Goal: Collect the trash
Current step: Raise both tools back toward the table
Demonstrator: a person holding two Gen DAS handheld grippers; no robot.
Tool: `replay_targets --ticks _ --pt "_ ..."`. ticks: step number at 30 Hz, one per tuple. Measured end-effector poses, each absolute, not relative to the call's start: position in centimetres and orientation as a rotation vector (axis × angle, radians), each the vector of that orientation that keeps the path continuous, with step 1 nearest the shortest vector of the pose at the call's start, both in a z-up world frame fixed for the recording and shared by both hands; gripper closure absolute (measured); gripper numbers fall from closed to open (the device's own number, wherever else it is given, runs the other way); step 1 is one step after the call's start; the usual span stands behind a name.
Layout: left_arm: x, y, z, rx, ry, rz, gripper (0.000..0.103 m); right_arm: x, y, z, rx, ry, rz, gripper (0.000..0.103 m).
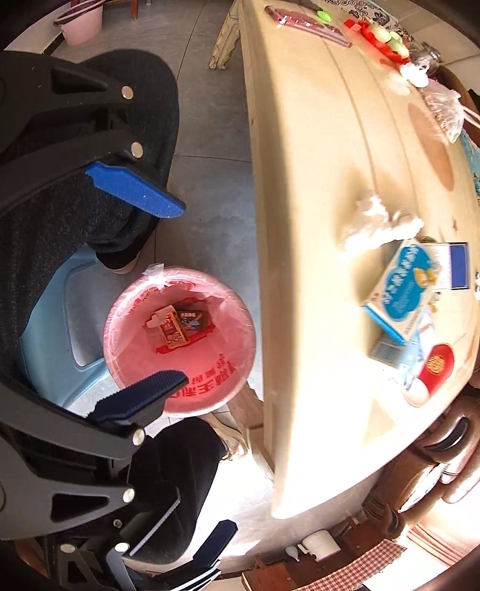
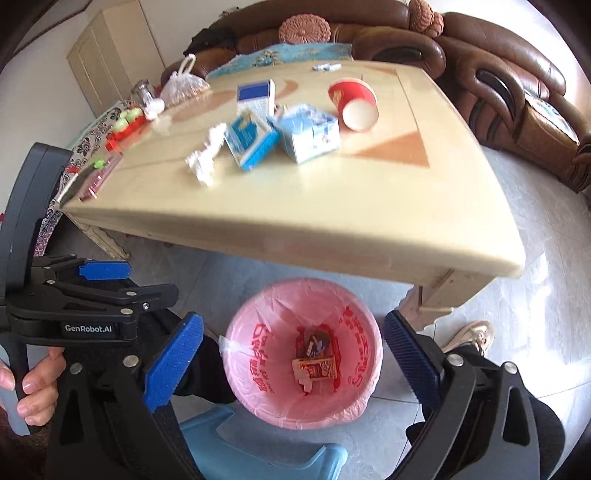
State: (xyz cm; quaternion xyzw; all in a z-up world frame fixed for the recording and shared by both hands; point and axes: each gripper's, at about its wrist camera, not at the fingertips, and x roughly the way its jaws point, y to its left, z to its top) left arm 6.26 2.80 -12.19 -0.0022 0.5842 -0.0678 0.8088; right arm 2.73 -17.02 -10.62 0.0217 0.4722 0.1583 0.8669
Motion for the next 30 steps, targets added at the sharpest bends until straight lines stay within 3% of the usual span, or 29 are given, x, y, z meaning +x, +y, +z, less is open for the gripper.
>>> replay_targets --ticks 12,17,30 --pt "7.3 4.1 0.7 0.007 1.070 -0.106 0.020 5.9 -19.5 3.0 0.099 0.808 0.361 0.007" --pt "8.6 4.6 4.3 0.012 1.018 -0.080 0.020 8.0 -20.6 6.0 0.094 0.768 0.345 0.007" --pt "13.8 3.3 5.0 0.061 1.046 -0.088 0.019 13.7 -21.8 6.5 0.064 0.773 0.312 0.007"
